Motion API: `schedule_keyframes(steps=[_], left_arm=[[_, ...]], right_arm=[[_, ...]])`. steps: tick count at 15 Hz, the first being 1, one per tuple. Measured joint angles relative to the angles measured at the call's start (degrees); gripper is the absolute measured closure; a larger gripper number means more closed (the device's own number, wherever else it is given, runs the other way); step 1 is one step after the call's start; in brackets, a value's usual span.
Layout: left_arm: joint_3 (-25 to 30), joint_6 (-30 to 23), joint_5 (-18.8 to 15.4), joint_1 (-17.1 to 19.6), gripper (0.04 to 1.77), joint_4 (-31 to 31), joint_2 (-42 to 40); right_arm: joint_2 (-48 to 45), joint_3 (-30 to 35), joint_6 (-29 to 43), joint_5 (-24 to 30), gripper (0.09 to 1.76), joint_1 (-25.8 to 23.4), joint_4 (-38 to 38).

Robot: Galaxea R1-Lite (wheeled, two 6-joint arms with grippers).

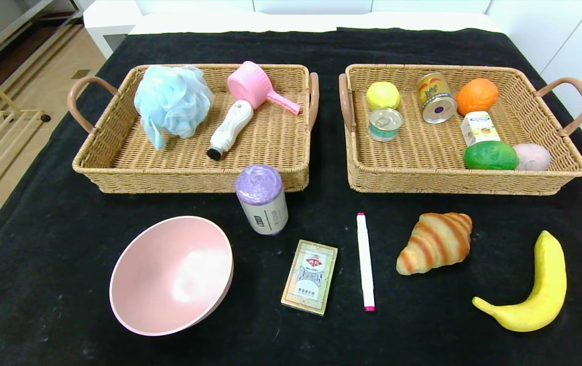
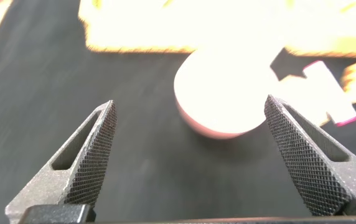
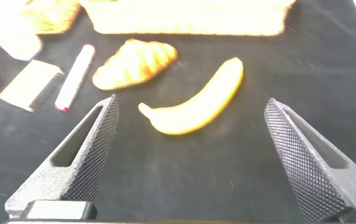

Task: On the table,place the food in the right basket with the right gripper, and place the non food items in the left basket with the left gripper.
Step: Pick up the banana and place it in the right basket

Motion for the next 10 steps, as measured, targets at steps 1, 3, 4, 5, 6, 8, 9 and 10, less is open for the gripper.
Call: schedule_keyframes(steps=[1, 3, 4, 5, 6, 8, 9, 10], left_arm=[[-1.71, -0.15, -0.59, -2.36, 0.09, -1.83, 3.12], [-4.10, -0.30, -1.24, -7.89, 0.09, -5.16, 9.59], [-4.93, -0.26, -1.40, -10.53, 0.09, -6.44, 12.80], [-5.81, -0.09, -1.51, -13.20, 0.09, -7.36, 16.16], [-6.69, 0.22, -1.57, -15.47, 0.09, -7.95, 19.22], [-8.48, 1.13, -1.63, -19.43, 0.09, -8.41, 25.04], [-9.26, 1.60, -1.66, -20.70, 0.09, -8.50, 27.55], [-10.17, 2.06, -1.63, -21.80, 0.09, -8.52, 29.98]], right_arm=[[3.55, -1.71, 0.04, 0.28, 0.14, 1.17, -1.41], [10.30, -4.43, 0.04, 0.52, 0.14, 3.45, -5.71], [14.08, -5.81, -0.32, 0.61, 0.14, 4.74, -7.51], [17.40, -7.07, -1.10, 0.72, 0.14, 6.02, -8.52], [20.50, -7.98, -2.17, 0.76, 0.14, 7.61, -8.96], [26.12, -8.90, -3.69, 0.43, 0.14, 12.00, -9.55], [28.47, -9.17, -4.07, -0.18, 0.14, 13.85, -9.81], [30.78, -9.42, -4.10, -1.12, 0.14, 15.84, -10.81]])
